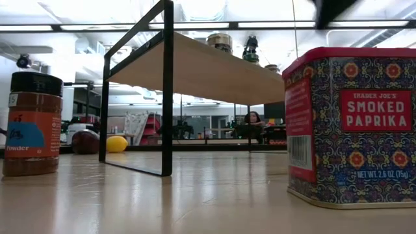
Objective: Shelf spices
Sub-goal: Remove the gold seasoning bottle from the shelf
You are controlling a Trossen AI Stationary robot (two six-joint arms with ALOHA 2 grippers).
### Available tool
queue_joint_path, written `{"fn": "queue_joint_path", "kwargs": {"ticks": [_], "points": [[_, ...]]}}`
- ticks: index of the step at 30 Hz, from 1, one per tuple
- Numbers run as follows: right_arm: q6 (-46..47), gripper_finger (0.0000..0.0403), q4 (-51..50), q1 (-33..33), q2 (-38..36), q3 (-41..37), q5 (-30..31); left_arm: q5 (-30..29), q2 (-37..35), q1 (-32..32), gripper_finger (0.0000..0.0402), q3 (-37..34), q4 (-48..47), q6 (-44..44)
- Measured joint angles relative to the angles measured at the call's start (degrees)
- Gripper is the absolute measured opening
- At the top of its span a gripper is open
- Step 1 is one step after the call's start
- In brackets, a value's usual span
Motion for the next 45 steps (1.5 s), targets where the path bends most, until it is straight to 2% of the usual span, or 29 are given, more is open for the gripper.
{"fn": "queue_joint_path", "kwargs": {"ticks": [2, 6, 8, 16, 22, 27, 31, 36, 42, 45], "points": [[-2.66, 0.0325, -0.16, -0.08, -3.47, 0.02, 4.57, 0.0, 0.0, 0.0, 0.0176, 0.0, 0.01, 0.0], [-7.96, 0.0321, -0.32, -1.65, -9.9, 0.07, 18.48, -0.02, 0.0, 0.0, 0.0176, 0.02, 0.04, 0.0], [-9.7, 0.0319, -0.31, -3.55, -12.31, 0.01, 23.21, -0.02, 0.0, 0.0, 0.0176, 0.02, 0.04, 0.0], [-17.15, 0.0323, -3.2, -16.47, -15.39, -0.68, 24.05, -1.75, 0.0, 0.07, 0.0176, 0.01, 0.15, 0.0], [-21.2, 0.0323, -1.24, -27.54, -15.34, -2.06, 12.7, -2.23, 0.0, 0.07, 0.0176, 0.0, 0.15, -0.13], [-24.15, 0.0325, 1.13, -33.79, -15.58, -3.72, 8.27, -7.98, 0.0, 1.19, 0.0176, -0.59, 0.07, 0.48], [-26.4, 0.0325, 4.19, -36.8, -15.65, -4.02, 3.29, -8.94, -0.02, 3.4, 0.0182, -1.5, 0.13, 2.49], [-28.16, 0.0325, 5.53, -40.28, -15.51, -4.07, 0.07, -8.19, -0.04, 6.15, 0.0191, -3.44, 0.97, 3.96], [-28.54, 0.0325, 8.92, -43.05, -15.5, -4.07, -9.28, -7.59, -0.04, 6.64, 0.0193, -4.14, 1.66, 4.3], [-28.92, 0.0325, 9.78, -43.37, -14.99, -4.07, -11.14, -7.59, -0.07, 6.71, 0.019, -4.14, 1.91, 4.33]]}}
